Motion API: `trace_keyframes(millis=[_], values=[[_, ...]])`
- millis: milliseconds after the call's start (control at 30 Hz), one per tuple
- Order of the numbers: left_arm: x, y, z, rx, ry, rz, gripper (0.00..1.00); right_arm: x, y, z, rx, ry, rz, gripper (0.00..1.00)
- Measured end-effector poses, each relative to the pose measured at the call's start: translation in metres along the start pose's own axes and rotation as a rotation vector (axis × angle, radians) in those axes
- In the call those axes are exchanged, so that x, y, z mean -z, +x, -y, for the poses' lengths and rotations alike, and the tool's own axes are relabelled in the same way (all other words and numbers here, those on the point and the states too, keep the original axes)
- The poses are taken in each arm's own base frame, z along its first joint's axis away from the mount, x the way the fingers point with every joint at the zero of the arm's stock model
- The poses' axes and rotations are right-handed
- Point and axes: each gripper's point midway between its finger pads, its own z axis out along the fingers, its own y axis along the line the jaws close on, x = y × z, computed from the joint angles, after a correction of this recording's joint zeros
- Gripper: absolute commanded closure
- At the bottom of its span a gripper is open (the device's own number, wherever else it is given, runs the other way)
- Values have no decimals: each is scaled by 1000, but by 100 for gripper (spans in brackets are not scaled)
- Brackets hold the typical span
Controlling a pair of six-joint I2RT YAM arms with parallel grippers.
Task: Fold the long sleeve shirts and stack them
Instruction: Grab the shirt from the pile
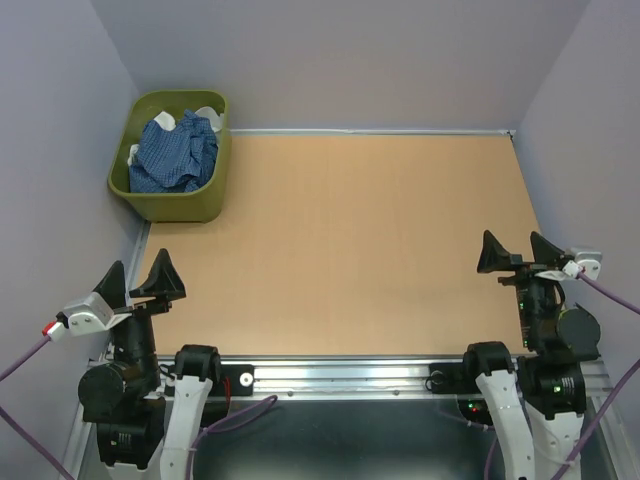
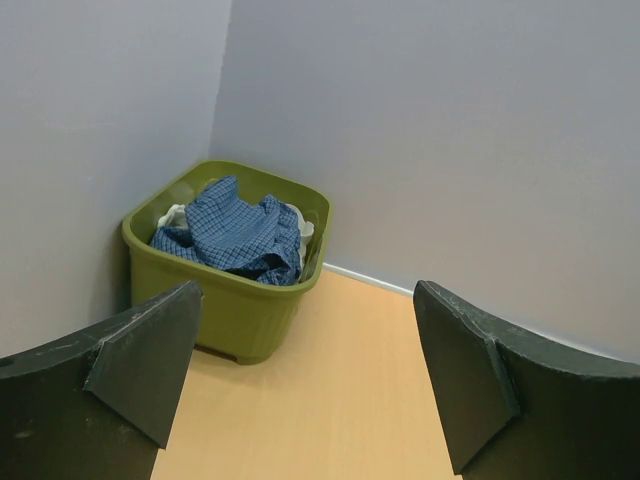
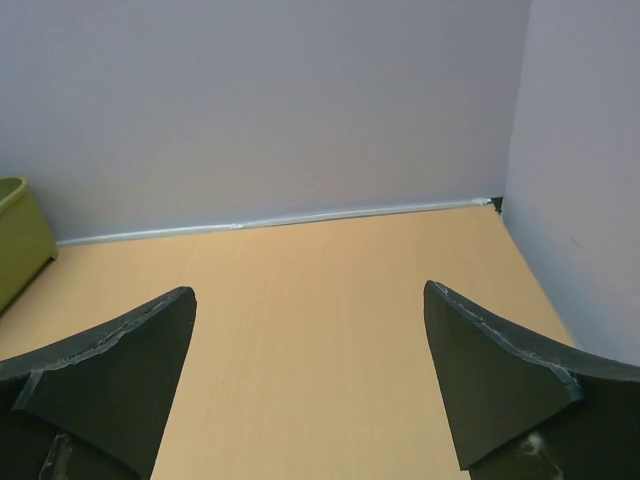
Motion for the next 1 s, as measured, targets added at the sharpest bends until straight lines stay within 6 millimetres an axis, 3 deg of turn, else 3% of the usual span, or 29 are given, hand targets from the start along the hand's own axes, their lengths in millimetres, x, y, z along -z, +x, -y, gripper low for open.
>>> trace_keyframes(millis=[233, 400, 500, 633, 733, 867, 1000], values=[[-2, 4, 1, 20, -1, -5, 1, -1, 5, 2, 1, 12, -9, 0], [-14, 21, 2, 57, -12, -45, 1, -5, 13, 8, 4, 45, -28, 0], [-36, 41, 8, 79, -27, -121, 1, -10, 24, 8, 14, 42, -61, 0], [-74, 97, 17, 102, -59, -329, 1, -16, 44, 7, 22, 32, -116, 0], [-103, 150, 23, 103, -104, -539, 1, -16, 55, 4, 24, 15, -143, 0], [-147, 176, 33, 87, -156, -684, 1, -16, 65, -3, 17, -22, -169, 0], [-198, 178, 37, 53, -208, -693, 1, -16, 67, -7, 10, -40, -176, 0]])
